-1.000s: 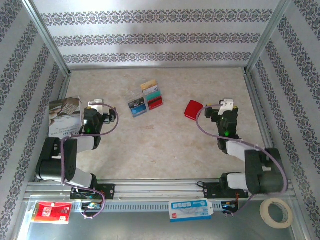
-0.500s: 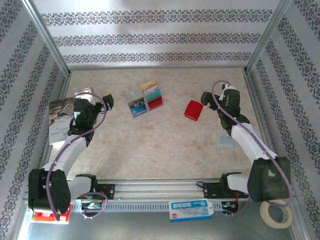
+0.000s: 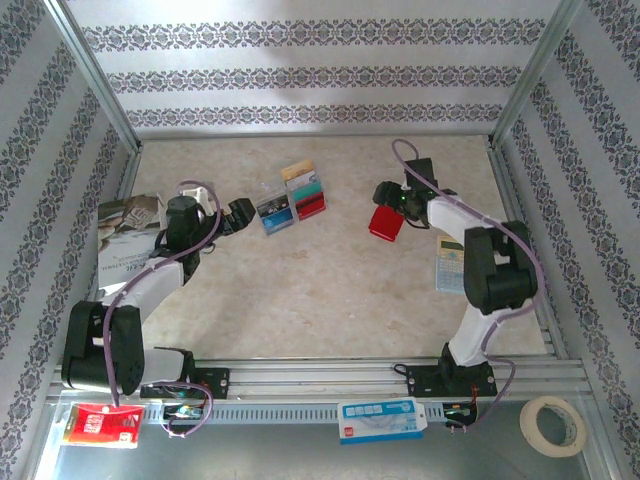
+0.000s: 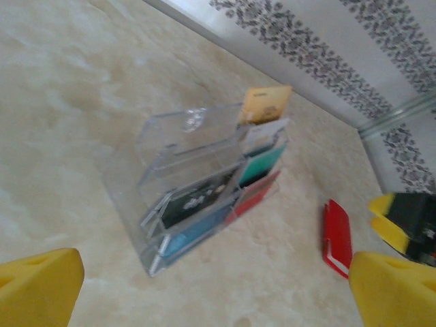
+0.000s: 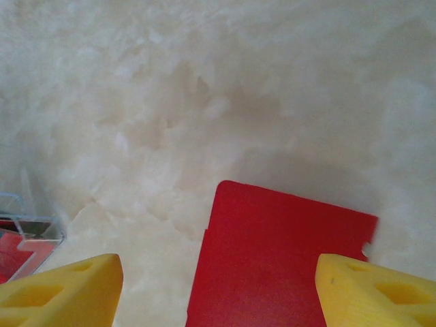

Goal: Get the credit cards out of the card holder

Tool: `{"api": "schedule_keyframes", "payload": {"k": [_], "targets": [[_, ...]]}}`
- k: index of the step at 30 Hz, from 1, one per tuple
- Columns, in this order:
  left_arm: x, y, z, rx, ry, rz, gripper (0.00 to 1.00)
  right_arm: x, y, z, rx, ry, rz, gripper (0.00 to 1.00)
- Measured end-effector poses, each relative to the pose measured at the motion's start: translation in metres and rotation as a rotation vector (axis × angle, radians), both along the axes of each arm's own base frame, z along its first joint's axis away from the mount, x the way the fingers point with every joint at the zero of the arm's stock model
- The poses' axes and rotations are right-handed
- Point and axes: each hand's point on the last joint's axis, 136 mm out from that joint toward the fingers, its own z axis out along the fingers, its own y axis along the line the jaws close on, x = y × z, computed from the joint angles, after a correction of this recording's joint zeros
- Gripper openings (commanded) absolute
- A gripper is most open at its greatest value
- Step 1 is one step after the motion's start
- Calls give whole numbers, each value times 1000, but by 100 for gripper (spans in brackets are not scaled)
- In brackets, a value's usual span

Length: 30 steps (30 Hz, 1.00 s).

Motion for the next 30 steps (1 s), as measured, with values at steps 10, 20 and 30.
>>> {"api": "schedule_keyframes", "payload": {"k": [10, 20, 30], "targets": [[-8, -44, -2, -15, 75, -108, 100, -18, 34, -36, -26, 133, 76, 76], [-7, -67, -18, 12, 193, -142, 97, -89, 118, -38, -3, 165, 215, 73], [-12, -60, -36, 39, 274, -77, 96, -150, 191, -24, 195, 181, 260, 63]]}}
